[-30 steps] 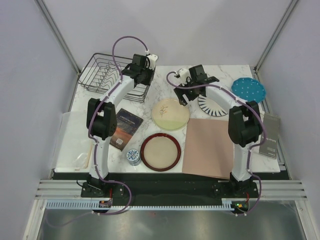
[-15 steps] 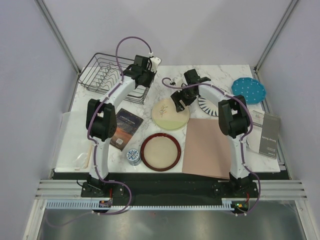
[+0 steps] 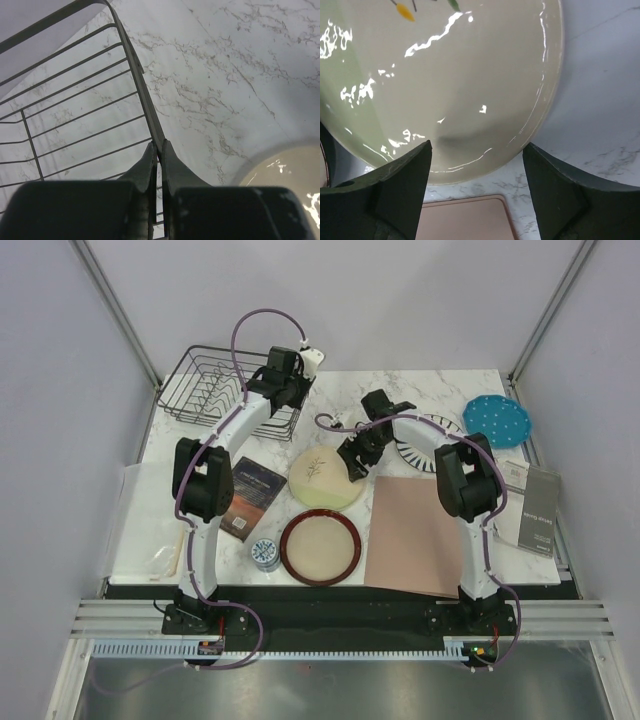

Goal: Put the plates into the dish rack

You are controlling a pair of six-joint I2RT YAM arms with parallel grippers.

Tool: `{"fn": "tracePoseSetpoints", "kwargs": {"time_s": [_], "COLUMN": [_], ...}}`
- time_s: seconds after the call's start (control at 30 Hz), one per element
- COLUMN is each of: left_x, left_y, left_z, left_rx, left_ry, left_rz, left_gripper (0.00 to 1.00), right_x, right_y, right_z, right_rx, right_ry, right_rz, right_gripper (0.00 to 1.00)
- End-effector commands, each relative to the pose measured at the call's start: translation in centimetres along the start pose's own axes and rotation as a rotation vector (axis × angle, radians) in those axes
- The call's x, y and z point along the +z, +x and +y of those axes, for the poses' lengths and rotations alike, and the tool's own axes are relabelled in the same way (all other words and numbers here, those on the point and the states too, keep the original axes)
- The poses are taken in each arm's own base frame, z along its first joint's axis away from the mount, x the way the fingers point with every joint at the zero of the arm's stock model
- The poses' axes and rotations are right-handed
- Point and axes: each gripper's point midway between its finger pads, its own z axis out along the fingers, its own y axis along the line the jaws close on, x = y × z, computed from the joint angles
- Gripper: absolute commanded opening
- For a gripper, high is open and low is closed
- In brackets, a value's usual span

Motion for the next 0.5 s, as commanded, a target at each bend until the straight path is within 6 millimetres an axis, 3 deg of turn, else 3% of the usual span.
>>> {"fn": "tracePoseSetpoints", "kwargs": {"time_s": [0.0,0.13,0.27,0.47], "left_x": [-1.8,-1.2,-0.4,1.7], "left_y": [-8.8,-9.4,-10.8,-12.8], "left_z": [-0.3,-2.7,-5.6,-8.1], "left_rx": [0.130,0.157,0.209,0.237], "left_ry": [0.025,0.068,0.107,0.146], "left_rz": [-0.301,-0.321,-0.375,-0.435], "left_gripper": [0.02,0.02,0.02,0.02], "right_x": [1.3,1.2,0.1,-6.4], "right_y": [2.9,3.1,3.1,2.0], "right_z": [6.2,8.1,7.4,5.2], "right_rx": [-0.040,-0.051,-0.063,-0.082], "right_ry": [-0.160,-0.169,-0.077,0.037], "right_rz": [0.101,0.105,0.095,-0.039], "right_gripper": [0.80,0.79,0.86,0.88]}}
